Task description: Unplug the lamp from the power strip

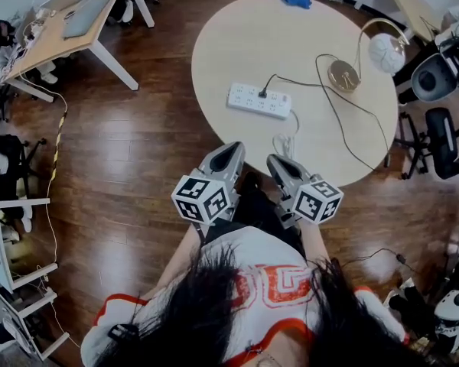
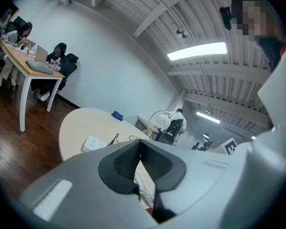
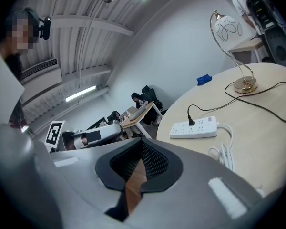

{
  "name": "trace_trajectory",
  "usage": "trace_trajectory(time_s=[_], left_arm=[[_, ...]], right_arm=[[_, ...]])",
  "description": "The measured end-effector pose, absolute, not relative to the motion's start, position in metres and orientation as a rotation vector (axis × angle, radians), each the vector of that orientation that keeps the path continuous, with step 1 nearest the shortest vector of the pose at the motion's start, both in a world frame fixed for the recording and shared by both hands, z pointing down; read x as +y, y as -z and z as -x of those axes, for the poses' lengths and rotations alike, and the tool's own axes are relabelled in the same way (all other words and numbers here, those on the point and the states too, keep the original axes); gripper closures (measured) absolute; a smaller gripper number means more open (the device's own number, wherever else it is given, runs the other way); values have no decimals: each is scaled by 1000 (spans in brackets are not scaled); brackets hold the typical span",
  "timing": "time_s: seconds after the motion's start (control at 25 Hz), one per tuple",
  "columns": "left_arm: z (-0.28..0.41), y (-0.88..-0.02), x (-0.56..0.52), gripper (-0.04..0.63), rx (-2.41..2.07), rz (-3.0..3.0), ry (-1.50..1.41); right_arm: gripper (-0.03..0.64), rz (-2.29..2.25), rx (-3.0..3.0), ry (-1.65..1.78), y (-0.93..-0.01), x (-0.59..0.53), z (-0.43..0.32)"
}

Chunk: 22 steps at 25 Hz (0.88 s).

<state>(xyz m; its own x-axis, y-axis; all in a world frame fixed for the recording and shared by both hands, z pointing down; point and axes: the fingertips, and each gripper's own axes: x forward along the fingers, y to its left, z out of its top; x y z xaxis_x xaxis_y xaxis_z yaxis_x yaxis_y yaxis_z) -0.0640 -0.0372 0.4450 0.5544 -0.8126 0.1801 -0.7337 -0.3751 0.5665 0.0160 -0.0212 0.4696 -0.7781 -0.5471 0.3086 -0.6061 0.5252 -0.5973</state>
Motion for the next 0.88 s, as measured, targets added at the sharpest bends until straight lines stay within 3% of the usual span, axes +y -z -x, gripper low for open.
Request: trace_trajectory(time_s=[0.4,0.88], left_arm=[[60,-469,-80,595,-1228,-2211,31],[28,-562,-173,595,-1135,-2160,-198]], right_arm=[[614,-1016,-2646,-959,-486,-90,-26],[598,-965,-2551,-755,-529,-184,-35]])
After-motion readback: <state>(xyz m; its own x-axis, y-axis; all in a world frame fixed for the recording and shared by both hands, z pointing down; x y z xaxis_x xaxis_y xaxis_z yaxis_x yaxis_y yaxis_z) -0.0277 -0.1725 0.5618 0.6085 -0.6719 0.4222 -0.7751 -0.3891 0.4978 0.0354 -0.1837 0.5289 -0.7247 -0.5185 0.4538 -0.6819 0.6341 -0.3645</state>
